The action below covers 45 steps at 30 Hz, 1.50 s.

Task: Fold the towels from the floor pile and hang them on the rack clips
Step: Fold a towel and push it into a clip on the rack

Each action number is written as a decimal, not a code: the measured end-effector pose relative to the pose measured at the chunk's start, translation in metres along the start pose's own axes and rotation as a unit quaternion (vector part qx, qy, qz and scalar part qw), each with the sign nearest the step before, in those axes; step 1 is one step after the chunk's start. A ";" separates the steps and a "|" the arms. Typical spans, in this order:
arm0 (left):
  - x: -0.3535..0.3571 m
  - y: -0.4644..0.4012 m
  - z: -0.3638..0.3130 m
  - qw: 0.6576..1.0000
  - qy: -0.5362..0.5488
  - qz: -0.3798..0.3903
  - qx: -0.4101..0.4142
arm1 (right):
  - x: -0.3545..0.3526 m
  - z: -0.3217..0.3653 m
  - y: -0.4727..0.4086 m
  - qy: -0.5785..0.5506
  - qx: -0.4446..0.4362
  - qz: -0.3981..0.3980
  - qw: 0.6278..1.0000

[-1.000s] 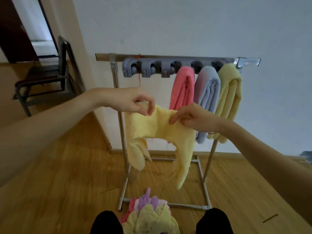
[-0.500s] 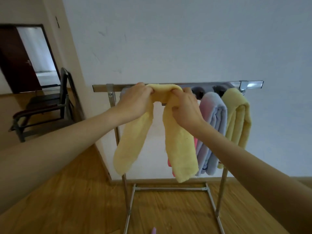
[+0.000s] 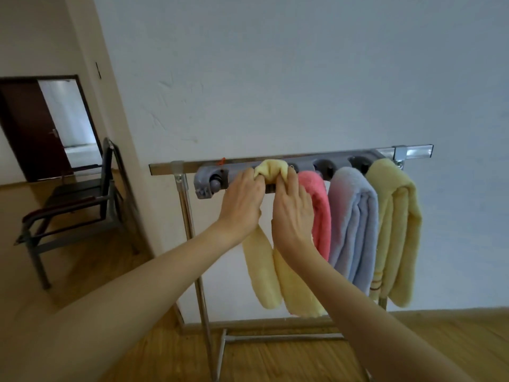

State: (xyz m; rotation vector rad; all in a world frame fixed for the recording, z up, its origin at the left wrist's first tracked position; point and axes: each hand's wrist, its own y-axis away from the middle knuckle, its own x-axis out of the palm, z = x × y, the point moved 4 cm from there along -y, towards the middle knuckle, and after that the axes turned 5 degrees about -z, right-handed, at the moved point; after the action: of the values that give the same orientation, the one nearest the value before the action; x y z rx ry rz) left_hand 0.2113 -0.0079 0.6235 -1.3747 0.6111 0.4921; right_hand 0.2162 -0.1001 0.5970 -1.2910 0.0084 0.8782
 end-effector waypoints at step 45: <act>0.173 0.218 0.031 0.936 0.268 -0.068 -0.217 | 0.123 -0.081 0.163 -0.157 0.004 0.140 0.978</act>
State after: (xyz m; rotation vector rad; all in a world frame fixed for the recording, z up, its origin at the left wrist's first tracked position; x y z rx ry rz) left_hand 0.2031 0.0486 0.3492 -1.9853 0.8728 0.1322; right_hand 0.2452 -0.0975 0.3794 -1.1470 -0.0566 1.3159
